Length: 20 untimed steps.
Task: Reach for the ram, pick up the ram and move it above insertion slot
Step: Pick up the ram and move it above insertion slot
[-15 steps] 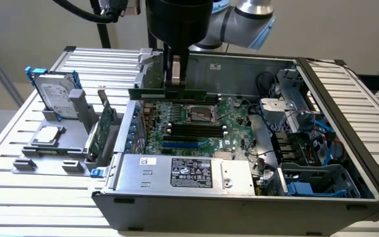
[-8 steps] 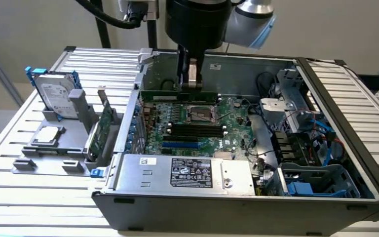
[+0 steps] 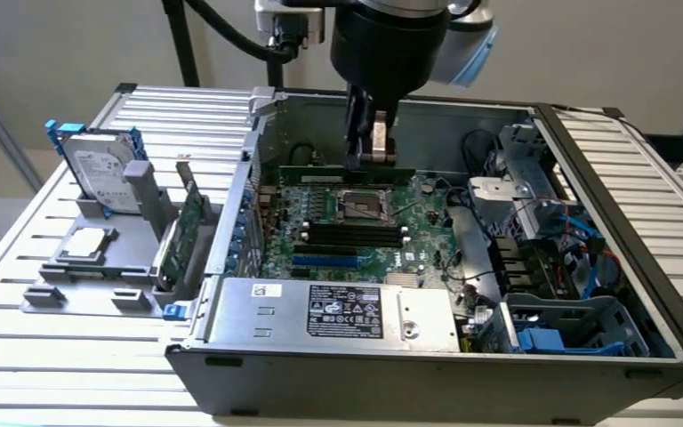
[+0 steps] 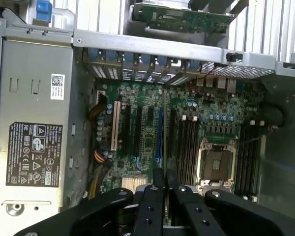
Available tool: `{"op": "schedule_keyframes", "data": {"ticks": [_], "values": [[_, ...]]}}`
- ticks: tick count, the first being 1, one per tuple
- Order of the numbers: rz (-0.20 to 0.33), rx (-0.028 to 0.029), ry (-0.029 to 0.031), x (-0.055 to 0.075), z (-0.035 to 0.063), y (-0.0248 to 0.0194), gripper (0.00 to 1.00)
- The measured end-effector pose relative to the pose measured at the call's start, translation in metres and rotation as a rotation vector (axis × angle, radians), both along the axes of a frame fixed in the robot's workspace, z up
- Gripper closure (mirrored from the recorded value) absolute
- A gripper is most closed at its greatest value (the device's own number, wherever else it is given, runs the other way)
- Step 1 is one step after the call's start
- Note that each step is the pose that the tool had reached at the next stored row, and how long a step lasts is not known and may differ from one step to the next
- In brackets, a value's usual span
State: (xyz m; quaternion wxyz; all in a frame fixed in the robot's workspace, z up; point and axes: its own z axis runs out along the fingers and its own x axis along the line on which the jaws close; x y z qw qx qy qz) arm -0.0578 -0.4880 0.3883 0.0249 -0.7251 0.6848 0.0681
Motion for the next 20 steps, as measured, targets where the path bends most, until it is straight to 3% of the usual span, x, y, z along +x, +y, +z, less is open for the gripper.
{"op": "schedule_keyframes", "data": {"ticks": [8,20], "values": [[-0.002,0.0001,-0.0019,0.009,-0.0059,0.0129,0.87],[-0.033,-0.0023,-0.0024,0.011,-0.0095,0.0251,0.87]]}}
